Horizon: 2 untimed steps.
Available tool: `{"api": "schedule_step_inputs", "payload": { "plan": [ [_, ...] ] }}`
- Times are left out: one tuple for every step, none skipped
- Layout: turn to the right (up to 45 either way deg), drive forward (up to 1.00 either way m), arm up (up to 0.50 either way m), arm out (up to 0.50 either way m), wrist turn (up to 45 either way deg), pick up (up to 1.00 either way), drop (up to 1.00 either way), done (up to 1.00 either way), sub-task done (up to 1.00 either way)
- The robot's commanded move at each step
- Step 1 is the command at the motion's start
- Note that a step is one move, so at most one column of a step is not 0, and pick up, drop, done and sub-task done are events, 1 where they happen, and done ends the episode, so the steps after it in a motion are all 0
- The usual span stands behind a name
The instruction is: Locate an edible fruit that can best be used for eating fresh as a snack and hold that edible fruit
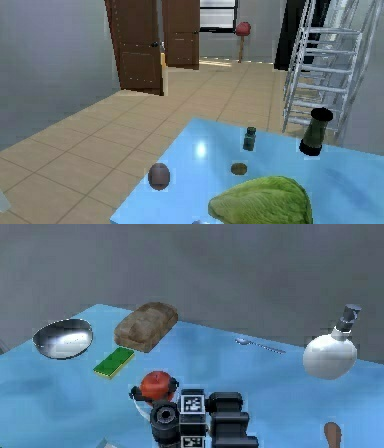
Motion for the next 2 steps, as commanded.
{"api": "schedule_step_inputs", "payload": {
  "plan": [
    [0.0, 0.00, 0.10, 0.00, 0.0, 0.00, 0.00, 0.00, 0.00],
    [0.0, 0.00, 0.00, 0.00, 0.0, 0.00, 0.00, 1.00, 0.00]
  ]
}}
